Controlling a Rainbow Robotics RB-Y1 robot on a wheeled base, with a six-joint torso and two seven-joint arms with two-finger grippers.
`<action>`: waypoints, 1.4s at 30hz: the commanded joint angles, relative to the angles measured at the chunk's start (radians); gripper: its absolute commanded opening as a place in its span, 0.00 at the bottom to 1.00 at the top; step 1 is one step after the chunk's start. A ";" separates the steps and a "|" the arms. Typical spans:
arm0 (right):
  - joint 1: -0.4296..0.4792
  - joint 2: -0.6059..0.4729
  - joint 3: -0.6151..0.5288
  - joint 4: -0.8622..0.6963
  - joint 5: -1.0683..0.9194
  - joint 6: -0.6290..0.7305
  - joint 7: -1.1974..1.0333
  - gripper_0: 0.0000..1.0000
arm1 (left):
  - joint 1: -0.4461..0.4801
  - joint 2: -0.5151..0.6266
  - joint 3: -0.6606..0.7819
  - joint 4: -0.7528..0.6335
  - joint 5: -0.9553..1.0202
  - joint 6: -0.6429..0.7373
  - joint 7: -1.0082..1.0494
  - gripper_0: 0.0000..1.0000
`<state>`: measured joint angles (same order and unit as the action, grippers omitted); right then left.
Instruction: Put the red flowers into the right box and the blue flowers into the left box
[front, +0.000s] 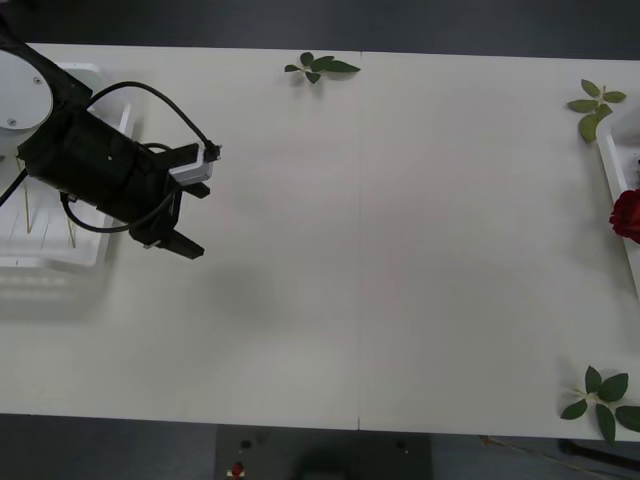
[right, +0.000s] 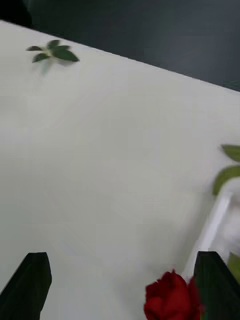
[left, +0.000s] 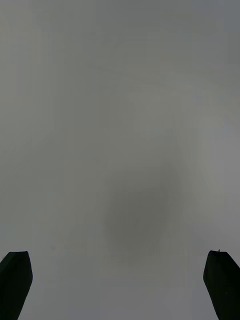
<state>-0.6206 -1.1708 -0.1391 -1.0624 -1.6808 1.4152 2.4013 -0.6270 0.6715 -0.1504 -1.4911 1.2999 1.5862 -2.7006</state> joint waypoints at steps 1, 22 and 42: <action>-0.065 -0.059 0.023 -0.192 -0.007 0.106 0.025 0.84 | 0.136 0.057 0.003 -0.212 -0.001 -0.084 -0.005 1.00; -0.057 0.227 0.343 -0.884 0.193 0.048 0.012 0.84 | 0.500 -0.007 0.123 -0.564 -0.048 -0.127 -0.005 1.00; -0.051 0.293 0.559 -0.860 0.400 -0.133 -0.005 0.84 | 0.451 0.028 -0.051 -0.564 -0.077 -0.379 -0.005 1.00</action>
<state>-0.6669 -0.8742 0.4412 -1.9234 -1.2931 1.2870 2.4133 -0.1701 0.6912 -0.2290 -2.0321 1.2316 1.2144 -2.7006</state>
